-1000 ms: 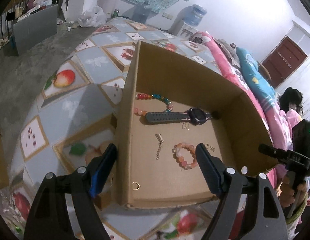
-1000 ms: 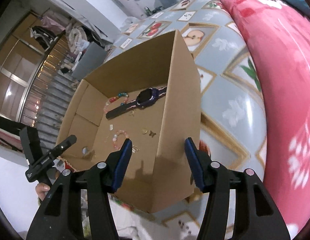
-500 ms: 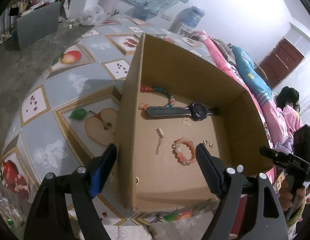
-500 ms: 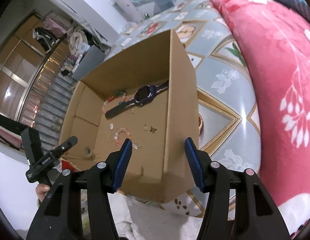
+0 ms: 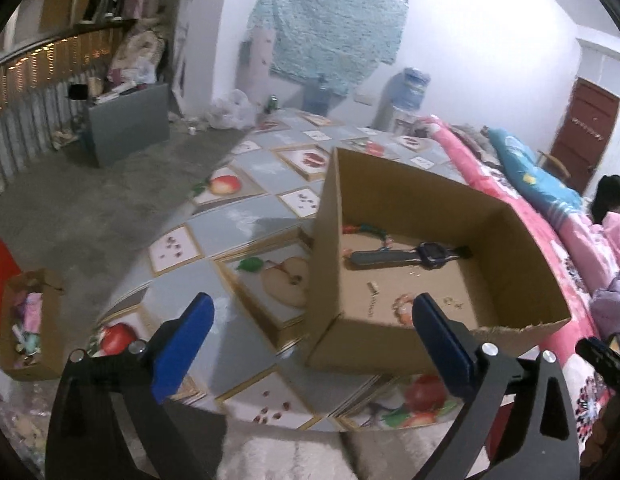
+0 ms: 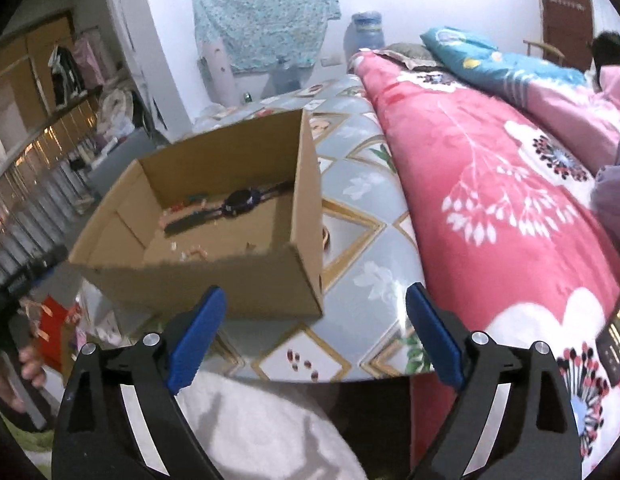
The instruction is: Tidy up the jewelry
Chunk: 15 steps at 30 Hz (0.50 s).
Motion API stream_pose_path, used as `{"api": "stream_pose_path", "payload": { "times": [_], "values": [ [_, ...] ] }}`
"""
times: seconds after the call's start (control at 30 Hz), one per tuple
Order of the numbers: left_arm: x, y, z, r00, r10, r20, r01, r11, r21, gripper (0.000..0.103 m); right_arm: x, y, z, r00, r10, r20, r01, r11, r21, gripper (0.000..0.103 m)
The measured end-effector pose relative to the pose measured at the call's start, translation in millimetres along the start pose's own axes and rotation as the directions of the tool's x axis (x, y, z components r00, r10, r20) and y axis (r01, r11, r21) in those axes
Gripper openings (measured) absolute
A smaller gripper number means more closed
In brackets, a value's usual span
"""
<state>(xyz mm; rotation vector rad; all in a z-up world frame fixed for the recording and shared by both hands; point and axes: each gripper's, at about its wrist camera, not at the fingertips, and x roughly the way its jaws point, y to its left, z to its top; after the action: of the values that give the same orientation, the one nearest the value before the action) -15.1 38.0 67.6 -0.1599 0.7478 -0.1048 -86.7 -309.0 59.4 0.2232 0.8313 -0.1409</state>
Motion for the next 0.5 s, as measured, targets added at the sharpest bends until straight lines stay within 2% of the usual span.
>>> {"api": "stream_pose_path", "payload": {
  "times": [0.1, 0.27, 0.4, 0.5],
  "values": [
    [-3.8, -3.3, -6.4, 0.999, 0.045, -0.019, -0.046, 0.999, -0.003, 0.097, 2.6, 14.5, -9.9, 1.000, 0.000, -0.002, 0.000, 0.999, -0.037, 0.095],
    [-5.1, -19.2, -16.2, 0.991, 0.132, -0.030, -0.129, 0.989, 0.069, 0.097, 10.6, 41.6, -21.9, 0.997, -0.073, 0.007, 0.073, 0.993, -0.092, 0.095],
    [-0.9, -31.2, -21.9, 0.986, 0.161, -0.046, -0.154, 0.980, 0.125, 0.097, 21.1, 53.5, -24.1, 0.999, -0.046, -0.027, 0.044, 0.997, -0.062, 0.095],
    [8.6, -42.0, -26.9, 0.982, 0.167, -0.086, -0.151, 0.974, 0.167, 0.097, 30.8, 64.0, -22.2, 0.997, -0.032, -0.076, 0.029, 0.999, -0.038, 0.095]
  ]
}}
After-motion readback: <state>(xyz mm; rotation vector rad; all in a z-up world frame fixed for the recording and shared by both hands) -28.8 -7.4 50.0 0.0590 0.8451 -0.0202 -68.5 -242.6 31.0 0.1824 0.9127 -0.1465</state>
